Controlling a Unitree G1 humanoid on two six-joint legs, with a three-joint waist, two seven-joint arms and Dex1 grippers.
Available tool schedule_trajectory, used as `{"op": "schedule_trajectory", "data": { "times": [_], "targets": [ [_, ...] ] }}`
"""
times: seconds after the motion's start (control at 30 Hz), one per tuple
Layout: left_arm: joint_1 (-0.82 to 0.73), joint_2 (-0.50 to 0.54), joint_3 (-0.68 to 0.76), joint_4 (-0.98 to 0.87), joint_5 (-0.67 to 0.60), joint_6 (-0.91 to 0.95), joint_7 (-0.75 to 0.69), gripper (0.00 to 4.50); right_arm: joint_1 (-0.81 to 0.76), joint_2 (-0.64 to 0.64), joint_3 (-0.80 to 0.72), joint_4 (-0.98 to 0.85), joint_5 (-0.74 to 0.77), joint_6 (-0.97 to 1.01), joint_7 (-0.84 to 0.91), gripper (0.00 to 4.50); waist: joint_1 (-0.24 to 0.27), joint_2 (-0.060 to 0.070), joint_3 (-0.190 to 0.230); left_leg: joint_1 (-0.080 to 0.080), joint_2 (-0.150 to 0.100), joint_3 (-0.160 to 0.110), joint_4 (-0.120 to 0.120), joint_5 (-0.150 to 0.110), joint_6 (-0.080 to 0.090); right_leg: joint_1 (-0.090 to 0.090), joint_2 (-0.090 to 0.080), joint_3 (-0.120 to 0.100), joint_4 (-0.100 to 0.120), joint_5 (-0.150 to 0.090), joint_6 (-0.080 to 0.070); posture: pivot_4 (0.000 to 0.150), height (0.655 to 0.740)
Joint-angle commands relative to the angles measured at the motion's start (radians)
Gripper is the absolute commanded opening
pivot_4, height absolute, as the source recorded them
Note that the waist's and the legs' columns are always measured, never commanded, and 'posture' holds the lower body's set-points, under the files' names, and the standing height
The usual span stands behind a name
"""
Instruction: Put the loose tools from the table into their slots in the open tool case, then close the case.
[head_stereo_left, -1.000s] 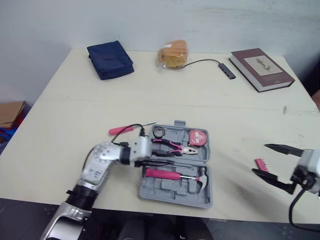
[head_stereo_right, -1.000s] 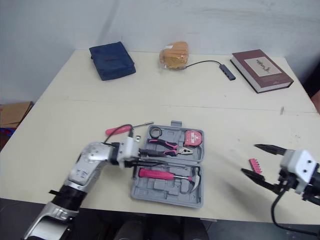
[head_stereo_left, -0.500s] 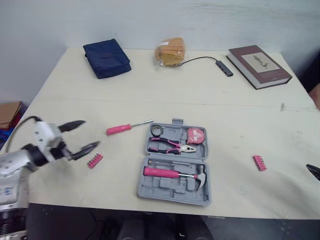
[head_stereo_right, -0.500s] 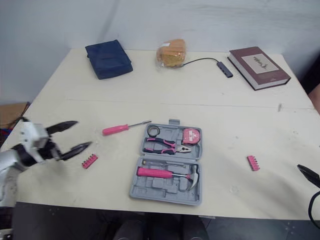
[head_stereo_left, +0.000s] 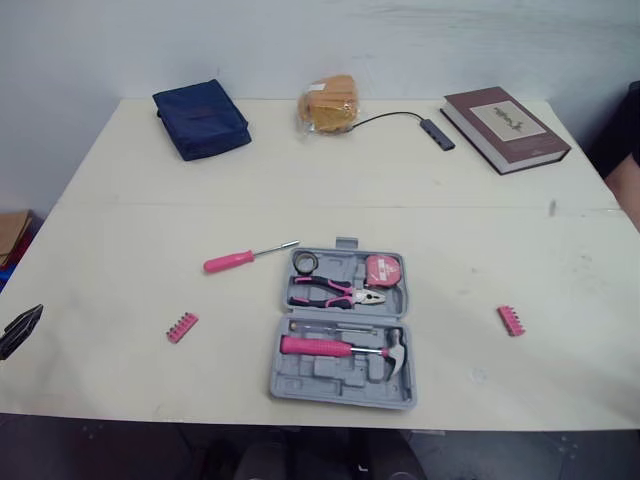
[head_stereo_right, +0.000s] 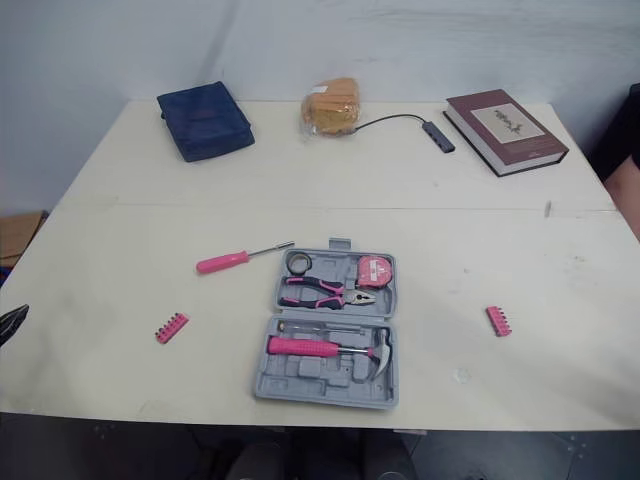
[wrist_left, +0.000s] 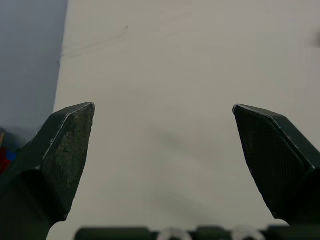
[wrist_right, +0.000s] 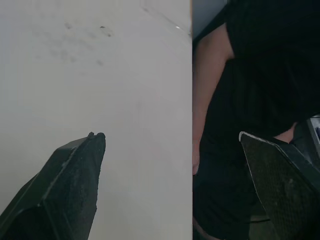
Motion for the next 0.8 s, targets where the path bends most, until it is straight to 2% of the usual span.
{"op": "schedule_trajectory", "data": {
  "times": [0.03, 0.13, 0.27, 0.43, 0.53, 0.63, 0.8],
  "targets": [
    [0.019, -0.008, 0.017, -0.077, -0.034, 0.021, 0.002, 4.48, -0.032, 0.006, 0.01, -0.012, 0.033, -0.009, 0.044, 4.5, -0.002, 0.0, 0.0, 0.0, 0.0, 0.0, 0.0, 0.0, 0.0, 0.0, 0.0, 0.0, 0.0, 0.0, 0.0, 0.15, 0.74],
    [0.028, -0.034, 0.012, -0.148, -0.06, 0.063, 0.013, 4.48, -0.069, 0.028, 0.024, -0.028, 0.05, 0.0, 0.091, 4.5, -0.001, 0.0, 0.0, 0.0, 0.0, 0.001, 0.0, 0.0, 0.0, 0.0, 0.0, 0.0, 0.001, 0.001, 0.002, 0.15, 0.74],
    [0.105, -0.088, -0.038, -0.333, -0.101, 0.16, -0.013, 4.48, -0.115, 0.118, 0.072, -0.221, 0.117, 0.071, 0.196, 4.5, -0.008, 0.0, 0.0, 0.0, 0.001, 0.002, 0.0, 0.0, 0.0, -0.001, 0.0, 0.001, 0.001, 0.002, 0.003, 0.15, 0.74],
    [0.155, -0.095, -0.182, -0.535, -0.109, 0.273, -0.054, 4.48, -0.023, 0.274, 0.191, -0.838, 0.244, 0.376, 0.131, 4.5, -0.006, 0.002, 0.0, -0.001, 0.001, 0.001, 0.001, 0.0, -0.001, -0.001, 0.001, 0.001, 0.004, 0.002, 0.003, 0.15, 0.74],
    [0.114, -0.104, -0.249, -0.53, -0.066, 0.252, -0.041, 4.48, -0.02, 0.358, 0.22, -1.085, 0.316, 0.469, 0.044, 4.5, 0.005, 0.002, 0.0, 0.0, 0.001, 0.001, 0.001, 0.001, -0.002, -0.002, 0.001, 0.001, 0.007, 0.001, 0.002, 0.15, 0.74],
    [0.101, -0.112, -0.281, -0.516, -0.053, 0.247, -0.042, 4.48, 0.007, 0.387, 0.24, -1.211, 0.339, 0.563, 0.001, 4.5, 0.009, 0.002, 0.0, -0.001, 0.001, 0.001, 0.001, 0.002, -0.003, -0.003, 0.0, 0.0, 0.007, 0.001, 0.001, 0.15, 0.74],
    [0.043, -0.137, -0.369, -0.417, 0.02, 0.214, -0.022, 4.48, 0.04, 0.417, 0.437, -1.512, 0.383, 0.565, 0.145, 4.5, 0.01, 0.001, 0.0, -0.003, 0.002, -0.001, 0.0, 0.001, -0.002, -0.004, 0.0, -0.002, 0.005, 0.0, 0.0, 0.15, 0.74]
  ]
}}
